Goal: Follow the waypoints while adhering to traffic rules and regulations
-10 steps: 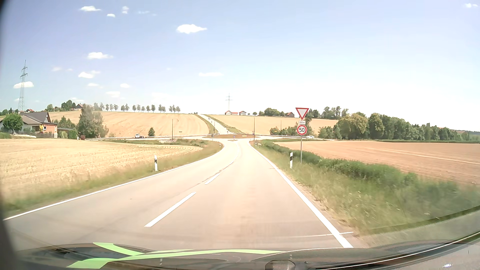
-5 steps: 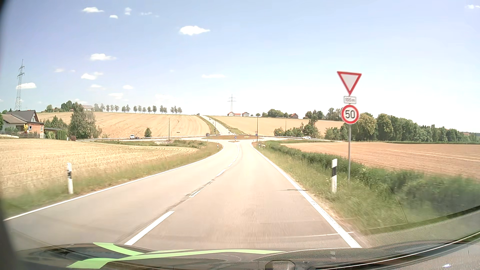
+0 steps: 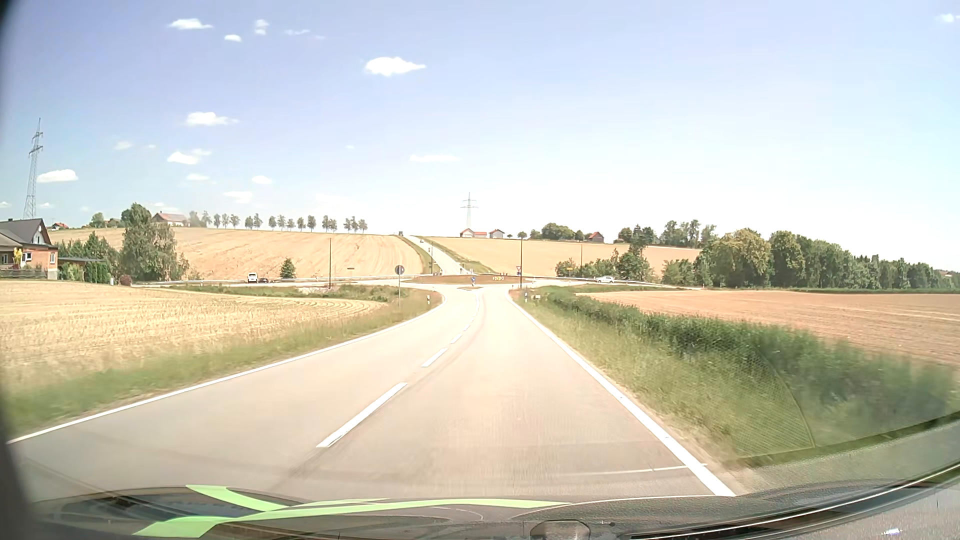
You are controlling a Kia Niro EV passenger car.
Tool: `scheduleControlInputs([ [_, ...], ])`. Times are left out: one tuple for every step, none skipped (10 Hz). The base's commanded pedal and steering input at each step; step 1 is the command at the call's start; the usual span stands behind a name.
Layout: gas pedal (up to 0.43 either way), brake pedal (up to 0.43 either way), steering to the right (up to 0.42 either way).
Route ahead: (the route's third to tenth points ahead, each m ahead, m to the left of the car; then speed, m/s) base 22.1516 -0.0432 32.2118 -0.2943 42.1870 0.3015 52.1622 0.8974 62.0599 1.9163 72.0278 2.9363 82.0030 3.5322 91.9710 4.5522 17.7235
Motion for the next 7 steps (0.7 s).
scheduleControlInputs([
  [0.000,0.128,-0.004],
  [0.000,0.134,-0.004],
  [0.000,0.134,-0.004],
  [0.000,0.152,-0.004],
  [0.000,0.171,-0.004],
  [0.000,0.189,-0.004],
  [0.000,0.201,-0.004],
])
